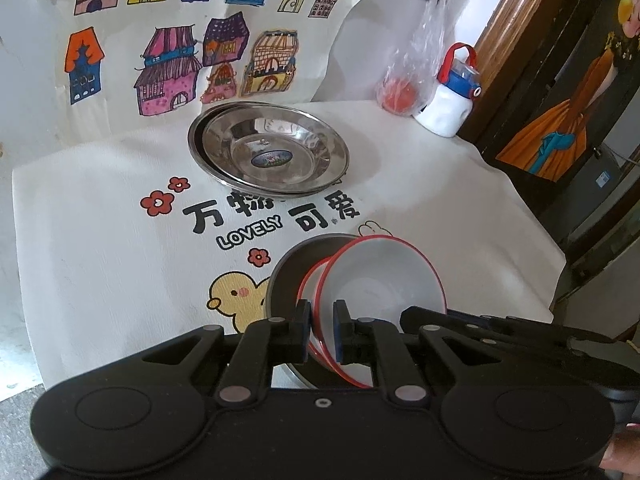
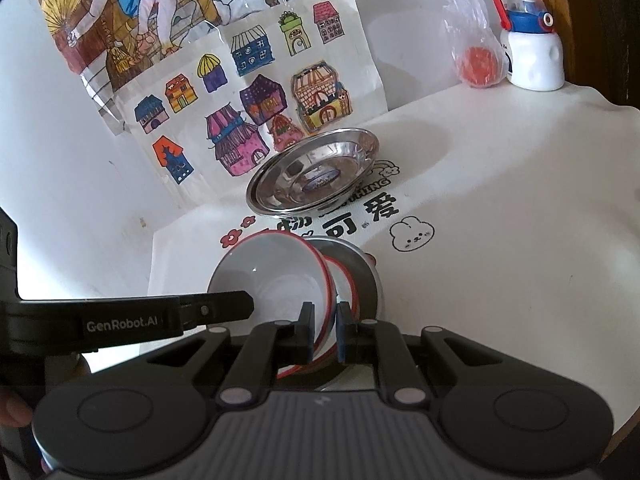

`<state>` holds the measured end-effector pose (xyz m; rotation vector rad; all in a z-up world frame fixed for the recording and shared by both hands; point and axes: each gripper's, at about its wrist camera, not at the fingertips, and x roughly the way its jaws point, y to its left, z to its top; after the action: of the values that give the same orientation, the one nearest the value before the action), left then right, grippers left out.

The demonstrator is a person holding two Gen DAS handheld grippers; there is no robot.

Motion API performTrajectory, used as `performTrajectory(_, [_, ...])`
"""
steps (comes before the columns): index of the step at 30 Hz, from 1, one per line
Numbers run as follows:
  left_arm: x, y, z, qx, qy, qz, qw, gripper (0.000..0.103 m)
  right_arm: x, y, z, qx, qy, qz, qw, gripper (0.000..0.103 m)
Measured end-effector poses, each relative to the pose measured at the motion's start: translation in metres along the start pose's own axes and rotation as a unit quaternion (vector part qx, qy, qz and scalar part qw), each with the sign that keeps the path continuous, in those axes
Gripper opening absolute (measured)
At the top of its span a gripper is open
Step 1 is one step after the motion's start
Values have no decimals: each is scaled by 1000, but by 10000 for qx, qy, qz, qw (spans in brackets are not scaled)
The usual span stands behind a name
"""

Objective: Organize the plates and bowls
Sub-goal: 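Lower the white bowl into the steel bowl with both grippers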

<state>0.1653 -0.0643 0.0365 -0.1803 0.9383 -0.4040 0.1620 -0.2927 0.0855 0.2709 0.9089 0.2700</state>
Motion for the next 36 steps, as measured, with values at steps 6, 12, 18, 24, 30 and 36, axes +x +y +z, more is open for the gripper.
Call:
performTrajectory(6, [4, -3, 3, 87, 65, 84, 9999, 11, 3, 3, 2, -97, 63, -39, 9999, 13])
performTrajectory(12, [8, -3, 5, 142, 146, 158, 9997, 11, 6, 7, 5, -219, 150, -110, 9996, 13])
performTrajectory(18, [10, -3, 7, 156, 174, 189, 9995, 11, 7, 8, 7, -298, 231, -136, 9992, 13])
performTrajectory(24, [12, -8, 9, 304, 257, 279, 9988, 11, 6, 9, 10, -417, 349, -220, 9983, 13])
performTrajectory(30, [16, -14, 11, 359, 348, 240, 9985, 11, 7, 5, 11, -462, 437, -287, 9976, 14])
performTrajectory(36, [19, -15, 14, 359, 422, 265, 9981, 11, 11, 10, 15, -725, 583, -376, 9950, 15])
